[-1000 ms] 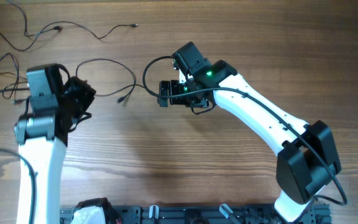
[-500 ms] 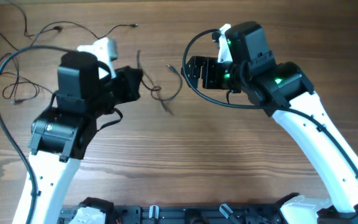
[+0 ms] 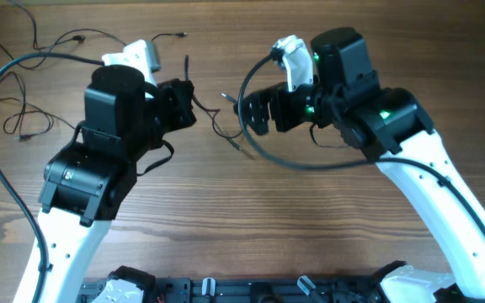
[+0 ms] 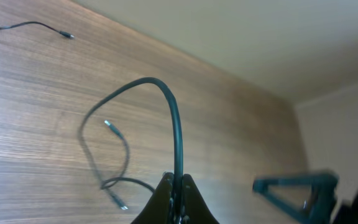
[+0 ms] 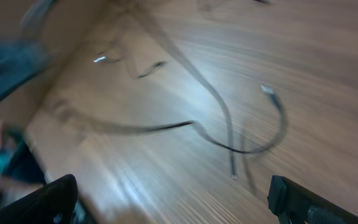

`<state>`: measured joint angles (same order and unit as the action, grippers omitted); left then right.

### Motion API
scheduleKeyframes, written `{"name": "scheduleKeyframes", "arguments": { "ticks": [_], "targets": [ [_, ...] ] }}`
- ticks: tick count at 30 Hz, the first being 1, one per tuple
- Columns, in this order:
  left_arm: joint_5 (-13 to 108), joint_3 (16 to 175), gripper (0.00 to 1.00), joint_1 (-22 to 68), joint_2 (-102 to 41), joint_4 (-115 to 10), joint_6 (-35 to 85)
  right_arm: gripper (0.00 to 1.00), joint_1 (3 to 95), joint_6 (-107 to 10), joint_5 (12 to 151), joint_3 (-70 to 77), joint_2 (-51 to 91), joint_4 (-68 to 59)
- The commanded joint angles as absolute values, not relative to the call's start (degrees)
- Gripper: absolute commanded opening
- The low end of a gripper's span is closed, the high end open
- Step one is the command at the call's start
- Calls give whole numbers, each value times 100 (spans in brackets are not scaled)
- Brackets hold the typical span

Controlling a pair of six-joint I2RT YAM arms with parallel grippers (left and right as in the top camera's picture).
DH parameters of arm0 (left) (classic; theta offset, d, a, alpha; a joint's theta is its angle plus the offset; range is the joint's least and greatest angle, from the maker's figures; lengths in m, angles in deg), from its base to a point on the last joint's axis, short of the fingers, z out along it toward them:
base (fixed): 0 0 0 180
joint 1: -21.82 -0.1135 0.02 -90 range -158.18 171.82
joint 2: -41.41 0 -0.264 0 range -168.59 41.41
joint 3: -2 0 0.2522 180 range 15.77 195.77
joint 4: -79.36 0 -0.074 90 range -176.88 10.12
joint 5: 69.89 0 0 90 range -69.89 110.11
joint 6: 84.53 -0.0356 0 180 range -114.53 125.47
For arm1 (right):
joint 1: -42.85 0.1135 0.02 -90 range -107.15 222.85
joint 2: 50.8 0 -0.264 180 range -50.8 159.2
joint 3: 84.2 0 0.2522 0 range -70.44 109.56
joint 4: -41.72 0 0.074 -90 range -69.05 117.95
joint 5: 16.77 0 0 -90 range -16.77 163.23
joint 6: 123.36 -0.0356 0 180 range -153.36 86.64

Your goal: Untangle cables

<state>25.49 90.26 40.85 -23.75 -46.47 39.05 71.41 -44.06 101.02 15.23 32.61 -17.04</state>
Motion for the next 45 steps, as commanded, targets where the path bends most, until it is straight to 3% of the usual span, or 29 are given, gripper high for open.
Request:
{"name": "scheduleKeyframes", "arguments": {
  "ticks": [1, 5, 13, 15, 16, 21, 22, 23, 26, 33, 38, 45],
  "targets": [
    [3332, 9103, 4, 4030, -2406, -5119, 5103, 100, 7326, -2957, 11038, 1595, 3034, -1656],
    [3824, 9105, 4, 4028, -2406, -5377, 6390, 100, 7897, -2399, 10349, 1595, 3036, -1275],
    [4897, 9105, 4, 4028, -2399, -5740, 6941, 100, 8094, -2727, 8808, 1593, 3036, -808],
    [4984, 9105, 4, 4028, -2399, -5775, 6934, 95, 8094, -2908, 8308, 1593, 3036, -808],
    [4984, 9105, 4, 4028, -2401, -5775, 6928, 89, 8094, -2915, 8310, 1593, 3036, -806],
    [4438, 9103, 4, 4028, -2401, -5528, 6871, 6, 8094, -3512, 8312, 1593, 3036, -771],
    [4420, 9103, 4, 4028, -2401, -5519, 6871, 4, 8094, -3693, 8360, 1593, 3034, -747],
    [4377, 9103, 15, 4028, -2401, -5515, 6869, 4, 8094, -3995, 8404, 1593, 3034, -709],
    [4364, 9103, 79, 4028, -2415, -5511, 6716, 4, 8094, -4956, 8878, 1593, 3034, -462],
    [4405, 9103, 77, 4028, -2417, -5504, 6722, 4, 8094, -4755, 9178, 1590, 3034, -432],
    [4410, 9103, 63, 4028, -2417, -5544, 6790, 4, 8094, -3767, 9304, 1590, 3034, -771],
    [5037, 9103, 44, 4034, -2668, -5264, 7417, 4, 8094, -3636, 9720, 1590, 3034, -681]
  ]
}}
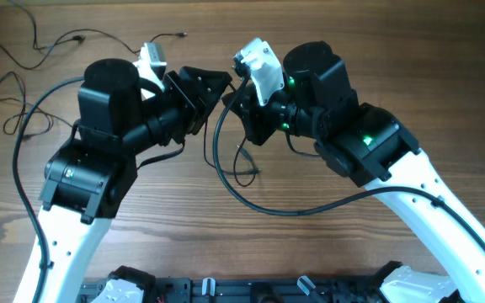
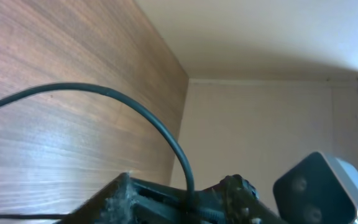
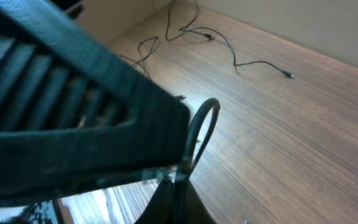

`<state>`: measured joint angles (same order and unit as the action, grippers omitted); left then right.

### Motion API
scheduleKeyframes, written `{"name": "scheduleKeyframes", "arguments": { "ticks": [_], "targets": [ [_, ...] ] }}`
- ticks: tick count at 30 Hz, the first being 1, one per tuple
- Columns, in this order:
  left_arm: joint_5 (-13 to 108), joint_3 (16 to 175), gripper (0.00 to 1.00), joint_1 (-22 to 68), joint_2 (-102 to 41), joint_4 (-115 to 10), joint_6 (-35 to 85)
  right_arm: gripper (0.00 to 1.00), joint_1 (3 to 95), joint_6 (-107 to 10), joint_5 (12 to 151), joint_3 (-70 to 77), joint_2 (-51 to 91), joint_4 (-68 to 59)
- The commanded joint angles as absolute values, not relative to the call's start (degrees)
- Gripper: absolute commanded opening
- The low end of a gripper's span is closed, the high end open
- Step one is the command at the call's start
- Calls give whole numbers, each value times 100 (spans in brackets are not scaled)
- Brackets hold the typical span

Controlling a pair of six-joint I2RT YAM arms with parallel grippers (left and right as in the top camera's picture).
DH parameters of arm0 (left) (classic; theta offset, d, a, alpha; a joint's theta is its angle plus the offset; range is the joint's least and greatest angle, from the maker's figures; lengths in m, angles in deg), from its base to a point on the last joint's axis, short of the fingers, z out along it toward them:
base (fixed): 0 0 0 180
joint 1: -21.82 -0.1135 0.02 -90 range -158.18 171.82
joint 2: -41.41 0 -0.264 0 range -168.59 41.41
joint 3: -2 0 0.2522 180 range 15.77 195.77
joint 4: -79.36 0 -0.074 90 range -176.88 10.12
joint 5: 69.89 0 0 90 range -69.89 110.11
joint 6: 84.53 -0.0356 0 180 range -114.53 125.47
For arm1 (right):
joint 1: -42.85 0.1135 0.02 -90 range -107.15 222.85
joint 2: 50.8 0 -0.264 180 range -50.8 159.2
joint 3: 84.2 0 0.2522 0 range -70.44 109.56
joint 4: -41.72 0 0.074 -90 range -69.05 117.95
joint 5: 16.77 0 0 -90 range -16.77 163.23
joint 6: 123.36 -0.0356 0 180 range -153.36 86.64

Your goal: Untangle cables

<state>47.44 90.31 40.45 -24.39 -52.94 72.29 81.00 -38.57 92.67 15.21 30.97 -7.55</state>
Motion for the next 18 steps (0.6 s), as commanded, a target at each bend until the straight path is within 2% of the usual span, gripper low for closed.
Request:
{"name": "scheduleKeyframes", "arguments": {
  "ticks": [1, 2, 8, 9, 13, 17, 18],
  "targets": [
    [5054, 9103, 42, 4034, -2705, -5277, 7435, 4, 8094, -3636, 9731, 1590, 3034, -685],
    [5061, 9103, 39, 4034, -2740, -5281, 7437, 4, 8094, -3636, 9728, 1590, 3034, -714],
    [5358, 9103, 33, 4034, -2760, -5692, 7496, 4, 8094, -3630, 9728, 1588, 3036, -801],
    [5378, 9103, 30, 4034, -2760, -5714, 7498, 4, 8094, -3630, 9728, 1588, 3036, -799],
    [5417, 9103, 28, 4034, -2760, -5694, 7496, 4, 8094, -3634, 9709, 1588, 3036, -768],
    [5413, 9103, 6, 4032, -2762, -5668, 7492, 5, 8094, -3641, 9709, 1590, 3036, -766],
    [5408, 9103, 4, 4030, -2762, -5668, 7490, 6, 8094, -3652, 9709, 1588, 3034, -766]
  ]
}}
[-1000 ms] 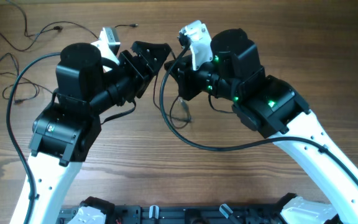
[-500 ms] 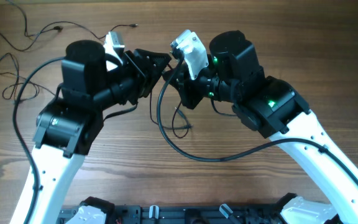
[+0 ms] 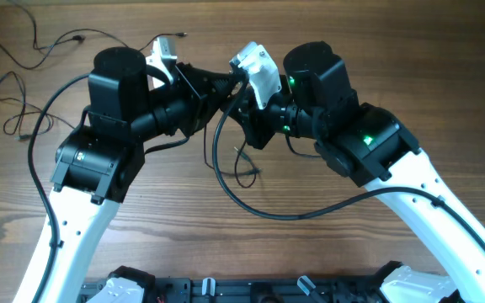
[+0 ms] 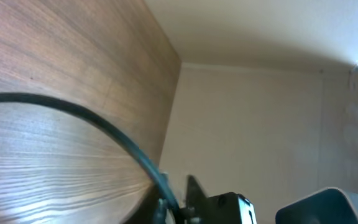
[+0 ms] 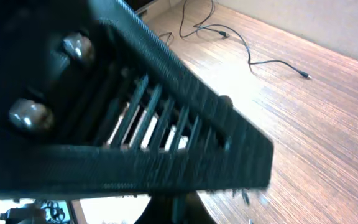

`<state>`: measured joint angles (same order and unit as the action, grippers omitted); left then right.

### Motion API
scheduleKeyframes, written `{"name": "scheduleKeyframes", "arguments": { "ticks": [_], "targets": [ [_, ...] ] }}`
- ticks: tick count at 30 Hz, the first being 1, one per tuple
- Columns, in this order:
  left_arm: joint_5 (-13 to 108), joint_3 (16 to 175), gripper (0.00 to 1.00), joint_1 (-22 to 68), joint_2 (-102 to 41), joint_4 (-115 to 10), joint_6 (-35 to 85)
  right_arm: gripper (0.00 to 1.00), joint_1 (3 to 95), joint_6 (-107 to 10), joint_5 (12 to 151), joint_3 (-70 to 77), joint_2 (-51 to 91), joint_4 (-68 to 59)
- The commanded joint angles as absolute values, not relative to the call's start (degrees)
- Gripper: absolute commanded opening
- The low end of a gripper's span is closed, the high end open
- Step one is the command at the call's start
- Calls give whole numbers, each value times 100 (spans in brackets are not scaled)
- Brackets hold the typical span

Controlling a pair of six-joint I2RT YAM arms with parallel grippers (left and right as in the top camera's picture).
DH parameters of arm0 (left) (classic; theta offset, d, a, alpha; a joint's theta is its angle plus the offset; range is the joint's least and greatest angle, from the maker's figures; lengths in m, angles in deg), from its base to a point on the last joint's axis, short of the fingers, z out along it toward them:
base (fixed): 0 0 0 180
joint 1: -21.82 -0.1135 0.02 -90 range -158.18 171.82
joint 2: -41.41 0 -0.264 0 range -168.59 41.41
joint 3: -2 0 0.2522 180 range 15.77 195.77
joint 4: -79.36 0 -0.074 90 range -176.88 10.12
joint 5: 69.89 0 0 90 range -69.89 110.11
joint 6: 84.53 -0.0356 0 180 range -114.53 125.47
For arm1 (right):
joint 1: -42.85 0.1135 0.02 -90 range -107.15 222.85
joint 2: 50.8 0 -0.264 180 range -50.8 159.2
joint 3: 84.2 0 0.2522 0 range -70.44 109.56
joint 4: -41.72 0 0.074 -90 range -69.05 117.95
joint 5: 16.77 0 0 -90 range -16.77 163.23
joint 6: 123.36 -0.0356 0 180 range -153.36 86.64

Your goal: Untangle cables

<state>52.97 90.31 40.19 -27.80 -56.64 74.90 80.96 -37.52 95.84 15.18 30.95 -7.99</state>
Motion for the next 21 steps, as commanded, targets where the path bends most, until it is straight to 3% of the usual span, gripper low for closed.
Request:
{"name": "scheduleKeyframes", "arguments": {
  "ticks": [1, 4, 6, 7, 8, 16, 21],
  "targets": [
    [5358, 9103, 4, 4028, -2762, -5668, 7424, 7, 8094, -3654, 9709, 1588, 3036, -766],
    [4842, 9103, 4, 4028, -2760, -5443, 7127, 14, 8094, -3665, 9707, 1588, 3036, -773],
    [4523, 9103, 4, 4028, -2760, -5268, 7068, 48, 8094, -3700, 9704, 1588, 3036, -771],
    [4429, 9103, 4, 4028, -2760, -5248, 6847, 86, 8094, -3726, 9674, 1588, 3034, -771],
    [4394, 9103, 4, 4028, -2758, -5251, 6611, 100, 8091, -3973, 9418, 1588, 3034, -773],
    [3380, 9105, 4, 3702, -2257, -4448, 6266, 100, 7635, -5203, 8797, 1590, 3030, -849],
    [3002, 9105, 4, 2601, -1737, -3603, 6263, 100, 7213, -5302, 8800, 1590, 3030, -1105]
  ]
}}
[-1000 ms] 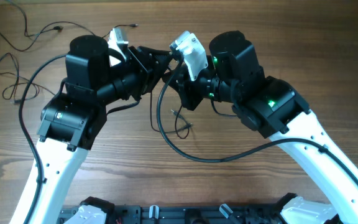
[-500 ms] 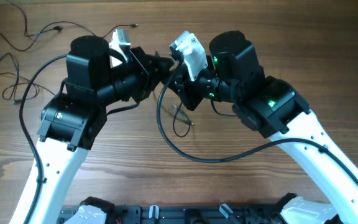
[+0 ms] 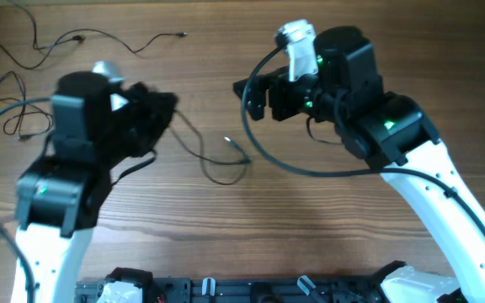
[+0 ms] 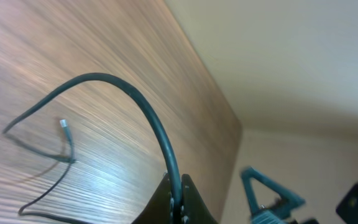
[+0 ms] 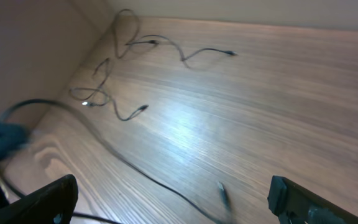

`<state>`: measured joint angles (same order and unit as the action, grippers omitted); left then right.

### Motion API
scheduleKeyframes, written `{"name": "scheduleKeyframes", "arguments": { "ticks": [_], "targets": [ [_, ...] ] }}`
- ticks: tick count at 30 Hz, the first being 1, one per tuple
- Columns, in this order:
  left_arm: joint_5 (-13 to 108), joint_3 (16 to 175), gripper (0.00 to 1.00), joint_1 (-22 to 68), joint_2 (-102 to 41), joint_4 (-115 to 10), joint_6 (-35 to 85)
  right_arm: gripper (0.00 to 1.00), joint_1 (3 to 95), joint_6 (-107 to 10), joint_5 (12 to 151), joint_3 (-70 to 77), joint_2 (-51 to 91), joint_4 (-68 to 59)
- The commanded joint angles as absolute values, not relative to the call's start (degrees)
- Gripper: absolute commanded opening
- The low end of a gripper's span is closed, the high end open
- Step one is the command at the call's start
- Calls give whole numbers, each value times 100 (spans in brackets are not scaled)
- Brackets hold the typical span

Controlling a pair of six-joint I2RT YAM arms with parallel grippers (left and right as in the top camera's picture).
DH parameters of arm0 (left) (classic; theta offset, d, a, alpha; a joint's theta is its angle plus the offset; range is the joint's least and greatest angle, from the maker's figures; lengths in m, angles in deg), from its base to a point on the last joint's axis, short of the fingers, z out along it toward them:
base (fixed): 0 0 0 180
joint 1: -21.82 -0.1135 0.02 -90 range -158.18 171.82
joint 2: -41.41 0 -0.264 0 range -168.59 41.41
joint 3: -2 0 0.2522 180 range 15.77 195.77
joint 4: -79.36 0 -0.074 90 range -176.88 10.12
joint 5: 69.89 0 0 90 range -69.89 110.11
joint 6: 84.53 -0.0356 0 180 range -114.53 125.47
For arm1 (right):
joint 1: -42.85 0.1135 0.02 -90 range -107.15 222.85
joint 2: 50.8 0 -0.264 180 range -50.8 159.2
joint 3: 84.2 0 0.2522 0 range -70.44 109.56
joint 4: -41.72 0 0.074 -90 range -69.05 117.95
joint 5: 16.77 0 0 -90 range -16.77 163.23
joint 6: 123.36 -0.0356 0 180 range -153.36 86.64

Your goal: Untangle cables

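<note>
A thin black cable (image 3: 188,133) runs from my left gripper (image 3: 160,105) across the middle of the table and curls back to a loose plug (image 3: 231,141). In the left wrist view the left gripper (image 4: 180,182) is shut on this cable (image 4: 154,118), which arches up and away to the left, with its plug (image 4: 63,123) lying on the wood. My right gripper (image 3: 255,99) hangs to the right of the plug. In its own view the right gripper (image 5: 171,186) is wide open and holds nothing, with the cable (image 5: 148,177) and a plug (image 5: 222,196) below it.
More thin black cables lie at the far left: one (image 3: 82,38) along the back edge, another (image 3: 15,109) in loops beside my left arm; both show in the right wrist view (image 5: 166,43). A thick dark hose (image 3: 263,160) from my right arm droops over the table's middle.
The two grippers were pressed close together over the table's middle. Now they are apart: the left has moved left with the cable, and the right sits further right and is open.
At first my left gripper held the cable and my right was open, a short way apart. Then the two met in the middle, the right shut on the cable beside the left, and stayed so. Now the right has let go and only the left holds it.
</note>
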<state>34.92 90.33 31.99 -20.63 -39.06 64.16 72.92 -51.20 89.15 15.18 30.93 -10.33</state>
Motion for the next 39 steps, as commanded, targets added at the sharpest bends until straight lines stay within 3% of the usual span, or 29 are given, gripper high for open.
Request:
{"name": "scheduleKeyframes", "arguments": {
  "ticks": [1, 5, 10, 15, 25, 31, 32, 33, 34, 35, 39],
  "targets": [
    [2960, 9105, 4, 2343, -1671, -3478, 6255, 100, 7213, -5293, 8800, 1590, 3030, -1140],
    [2939, 9105, 4, 1267, -1606, -3157, 5487, 100, 7213, -5284, 8797, 1590, 3034, -1197],
    [2418, 9103, 4, -92, -2063, -2215, 5487, 100, 7213, -5286, 8712, 1590, 3034, -1199],
    [1509, 9103, 4, -980, -2637, -2129, 5494, 100, 7213, -5282, 8712, 1590, 3034, -1240],
    [-998, 9099, 4, -2059, -4349, -3701, 5444, 100, 7213, -5175, 8649, 1580, 3036, -1479],
    [-1254, 9099, 6, -2343, -5374, -5410, 5063, 100, 7213, -5153, 8649, 1580, 3036, -1520],
    [-1256, 9099, 18, -2350, -5464, -5500, 5063, 100, 7211, -5158, 8649, 1580, 3036, -1518],
    [-1254, 9099, 57, -2352, -5551, -5550, 5066, 100, 7195, -5153, 8647, 1580, 3036, -1511],
    [-1254, 9099, 87, -2352, -5603, -5576, 5063, 100, 7195, -5158, 8649, 1580, 3036, -1498],
    [-1249, 9099, 100, -2352, -5617, -5592, 5066, 100, 7198, -5160, 8651, 1580, 3036, -1501],
    [-167, 9101, 100, -2339, -5595, -5640, 4729, 100, 7198, -5158, 8651, 1580, 3036, -1492]
  ]
}}
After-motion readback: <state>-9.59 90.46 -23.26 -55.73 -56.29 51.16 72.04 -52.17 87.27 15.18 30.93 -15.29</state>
